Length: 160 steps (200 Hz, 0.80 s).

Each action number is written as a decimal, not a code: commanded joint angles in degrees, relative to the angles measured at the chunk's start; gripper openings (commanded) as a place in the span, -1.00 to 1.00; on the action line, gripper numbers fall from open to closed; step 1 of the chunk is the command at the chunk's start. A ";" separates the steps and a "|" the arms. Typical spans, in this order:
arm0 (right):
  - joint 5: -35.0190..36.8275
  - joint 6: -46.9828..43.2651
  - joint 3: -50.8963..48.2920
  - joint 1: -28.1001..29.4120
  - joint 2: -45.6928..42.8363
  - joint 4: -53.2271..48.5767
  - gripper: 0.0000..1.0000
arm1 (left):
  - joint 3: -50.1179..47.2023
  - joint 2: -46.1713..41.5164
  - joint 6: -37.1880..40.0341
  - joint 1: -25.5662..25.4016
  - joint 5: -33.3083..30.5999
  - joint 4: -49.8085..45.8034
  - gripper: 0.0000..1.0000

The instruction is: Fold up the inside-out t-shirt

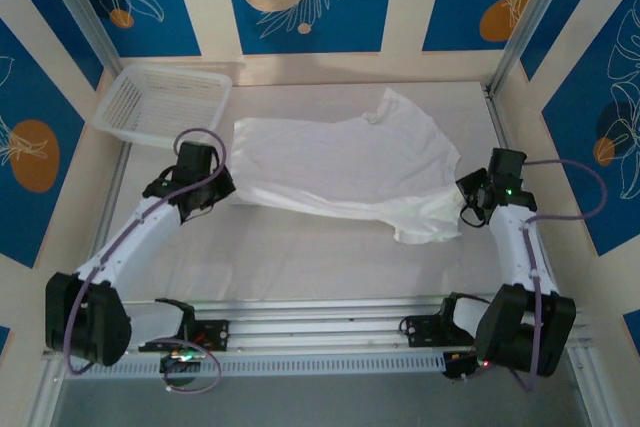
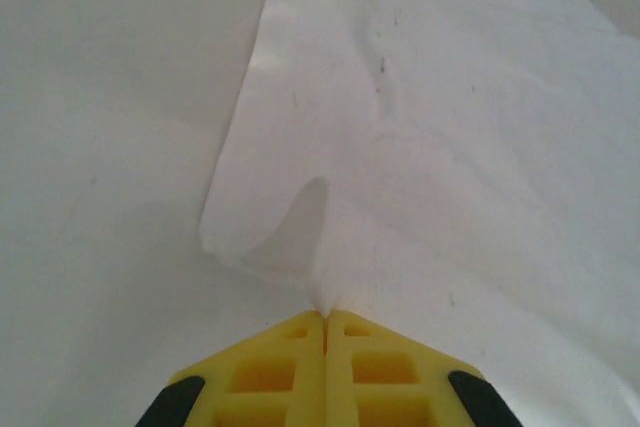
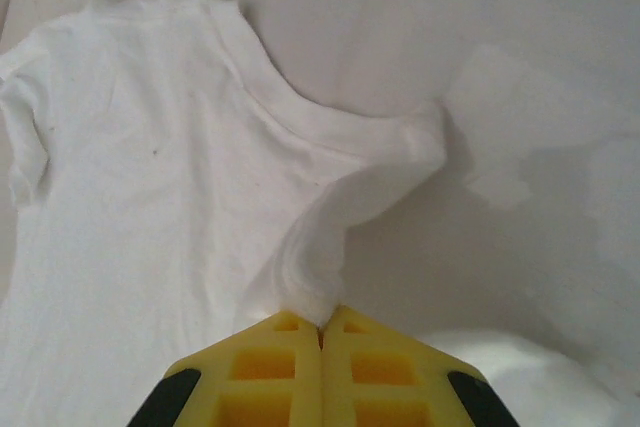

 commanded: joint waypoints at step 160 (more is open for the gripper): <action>-3.26 -5.51 15.08 -0.60 25.27 -0.65 -0.14 | 5.72 22.84 6.72 5.36 3.38 12.70 -0.24</action>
